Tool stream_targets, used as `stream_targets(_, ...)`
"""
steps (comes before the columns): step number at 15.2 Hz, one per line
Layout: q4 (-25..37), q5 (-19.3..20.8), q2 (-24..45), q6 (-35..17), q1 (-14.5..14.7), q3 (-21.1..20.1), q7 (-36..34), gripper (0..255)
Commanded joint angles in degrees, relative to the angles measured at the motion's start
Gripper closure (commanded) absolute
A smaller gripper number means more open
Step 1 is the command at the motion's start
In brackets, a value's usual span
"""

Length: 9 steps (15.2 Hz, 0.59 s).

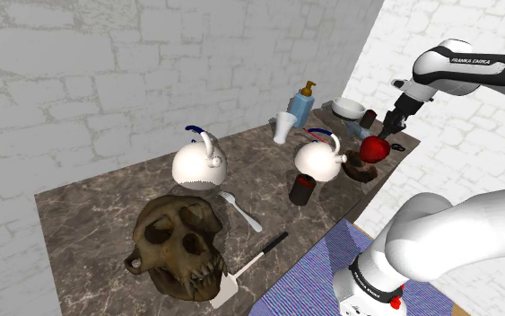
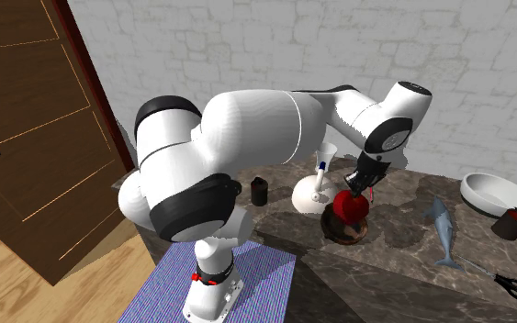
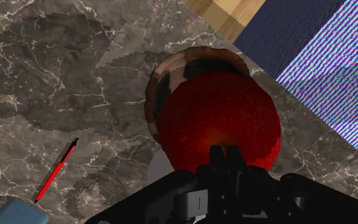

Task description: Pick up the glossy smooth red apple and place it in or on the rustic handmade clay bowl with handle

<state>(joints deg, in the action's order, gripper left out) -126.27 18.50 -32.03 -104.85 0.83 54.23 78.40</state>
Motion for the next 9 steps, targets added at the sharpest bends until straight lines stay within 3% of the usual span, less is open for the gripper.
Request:
stream_targets(1,-0.01,0.0,0.01,-0.05,0.01,0.02,0.01,255)
stream_targets(3,-0.01,0.0,0.01,-0.05,0.01,0.02,0.01,255)
stream_targets(4,-0.01,0.0,0.01,-0.05,0.01,0.02,0.01,0)
stream_targets(9,-0.02,0.0,0.01,-0.05,0.01,0.02,0.01,0)
